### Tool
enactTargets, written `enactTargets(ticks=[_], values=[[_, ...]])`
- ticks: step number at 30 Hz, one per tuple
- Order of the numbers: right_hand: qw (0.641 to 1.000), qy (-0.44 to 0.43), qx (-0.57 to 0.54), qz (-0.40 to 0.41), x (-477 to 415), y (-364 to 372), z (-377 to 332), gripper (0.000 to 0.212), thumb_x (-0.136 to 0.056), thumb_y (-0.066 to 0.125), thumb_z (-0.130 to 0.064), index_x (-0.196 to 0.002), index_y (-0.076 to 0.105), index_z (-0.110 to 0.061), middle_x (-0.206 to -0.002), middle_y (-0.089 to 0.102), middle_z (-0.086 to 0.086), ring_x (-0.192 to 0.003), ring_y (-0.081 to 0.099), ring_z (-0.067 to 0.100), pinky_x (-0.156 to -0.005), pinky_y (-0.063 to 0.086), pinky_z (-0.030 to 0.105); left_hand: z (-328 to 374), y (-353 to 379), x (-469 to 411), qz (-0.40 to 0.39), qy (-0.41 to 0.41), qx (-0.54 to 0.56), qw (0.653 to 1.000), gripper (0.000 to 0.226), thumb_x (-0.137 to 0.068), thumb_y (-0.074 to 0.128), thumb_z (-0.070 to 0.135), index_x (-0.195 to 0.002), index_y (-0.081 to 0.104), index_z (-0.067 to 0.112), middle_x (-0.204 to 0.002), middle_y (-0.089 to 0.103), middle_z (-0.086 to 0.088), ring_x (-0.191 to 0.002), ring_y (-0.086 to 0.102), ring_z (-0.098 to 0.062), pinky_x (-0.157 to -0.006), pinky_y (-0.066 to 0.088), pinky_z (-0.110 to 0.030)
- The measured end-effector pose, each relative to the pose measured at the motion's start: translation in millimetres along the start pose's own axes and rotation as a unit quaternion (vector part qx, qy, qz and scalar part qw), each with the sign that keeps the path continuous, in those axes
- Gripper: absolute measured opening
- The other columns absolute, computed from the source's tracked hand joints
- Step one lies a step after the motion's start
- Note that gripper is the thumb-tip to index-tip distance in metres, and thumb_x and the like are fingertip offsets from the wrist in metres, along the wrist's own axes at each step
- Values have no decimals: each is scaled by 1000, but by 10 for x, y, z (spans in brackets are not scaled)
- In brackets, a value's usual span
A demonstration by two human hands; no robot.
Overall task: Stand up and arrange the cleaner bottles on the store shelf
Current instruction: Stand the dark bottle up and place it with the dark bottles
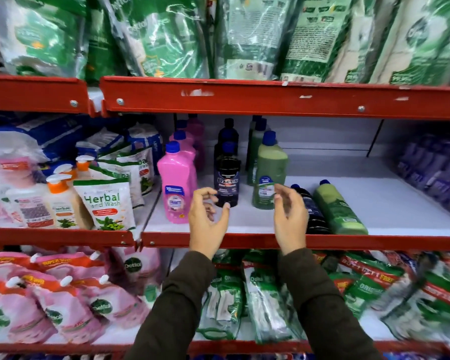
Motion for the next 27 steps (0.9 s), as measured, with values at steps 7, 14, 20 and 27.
enactTargets(ticks=[7, 14, 20, 27], values=[[951, 141, 264, -78, -452, -751, 467, 38, -89, 47, 3, -122, 66, -2, -118, 67, 29, -112, 61, 45, -94, 47, 40, -153, 1488, 105, -201, -182, -17, 962, 19, -91, 64, 24, -104, 68, 11, -105, 73, -15, -92, 70, -27, -87, 58, -35], [931, 150, 299, -143, -521, -834, 611, 32, -92, 56, -7, -121, 67, -1, -120, 69, 25, -116, 63, 39, -94, 47, 37, -410, 2188, 300, -249, -371, -24, 894, 35, -78, 77, 40, -88, 66, 9, -109, 73, -21, -97, 72, -33, -88, 60, -46], [948, 156, 232, -150, -585, -928, 667, 32, -95, 56, -12, -124, 62, -1, -122, 68, 22, -114, 63, 37, -95, 47, 37, -243, 2158, 299, -228, -361, 100, 899, 44, -81, 77, 18, -118, 61, 0, -122, 67, -19, -104, 67, -29, -85, 60, -43], [974, 164, -14, -158, -423, -963, 576, 47, -91, 63, -2, -136, 48, 1, -128, 64, 14, -109, 61, 16, -84, 51, 10, 59, 1900, 288, -231, -185, 101, 950, 51, -83, 73, 7, -131, 55, 7, -133, 62, -12, -118, 60, -22, -103, 49, -35]])
Point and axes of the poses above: each hand's wrist, its own x-axis away from the middle knuckle, its own y-axis out of the palm, z = x × y, the point moved 7 cm from there along -x, towards the middle knuckle
